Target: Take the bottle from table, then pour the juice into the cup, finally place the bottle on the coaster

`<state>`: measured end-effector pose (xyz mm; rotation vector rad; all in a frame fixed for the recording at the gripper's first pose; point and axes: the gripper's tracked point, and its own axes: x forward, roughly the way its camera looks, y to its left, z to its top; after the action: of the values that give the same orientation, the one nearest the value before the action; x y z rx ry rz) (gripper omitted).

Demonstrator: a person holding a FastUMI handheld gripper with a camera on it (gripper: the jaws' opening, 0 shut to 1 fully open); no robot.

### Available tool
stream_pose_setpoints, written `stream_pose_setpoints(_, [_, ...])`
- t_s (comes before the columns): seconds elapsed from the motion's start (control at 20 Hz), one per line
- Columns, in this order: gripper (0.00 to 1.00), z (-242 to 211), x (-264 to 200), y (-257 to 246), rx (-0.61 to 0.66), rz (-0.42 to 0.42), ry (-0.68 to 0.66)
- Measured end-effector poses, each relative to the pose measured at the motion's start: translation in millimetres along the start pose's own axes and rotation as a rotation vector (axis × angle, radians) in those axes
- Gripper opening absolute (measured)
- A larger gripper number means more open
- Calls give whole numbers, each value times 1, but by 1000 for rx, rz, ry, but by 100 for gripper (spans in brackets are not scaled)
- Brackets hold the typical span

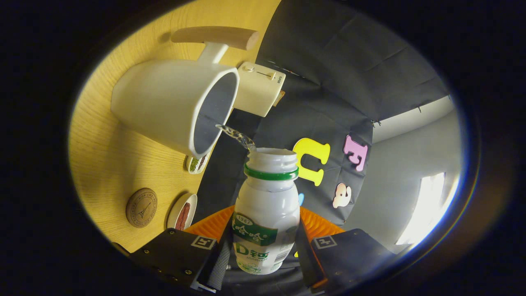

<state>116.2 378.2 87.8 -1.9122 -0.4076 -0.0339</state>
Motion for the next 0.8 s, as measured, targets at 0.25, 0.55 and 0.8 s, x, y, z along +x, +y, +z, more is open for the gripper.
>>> stream_pose_setpoints(0.25, [71, 1, 1, -3, -26, -5, -5])
stream_pose_setpoints(0.55, [71, 2, -1, -2, -72, 1, -10])
stream_pose_setpoints(0.8, [71, 4, -4, -1, -120, 12, -17])
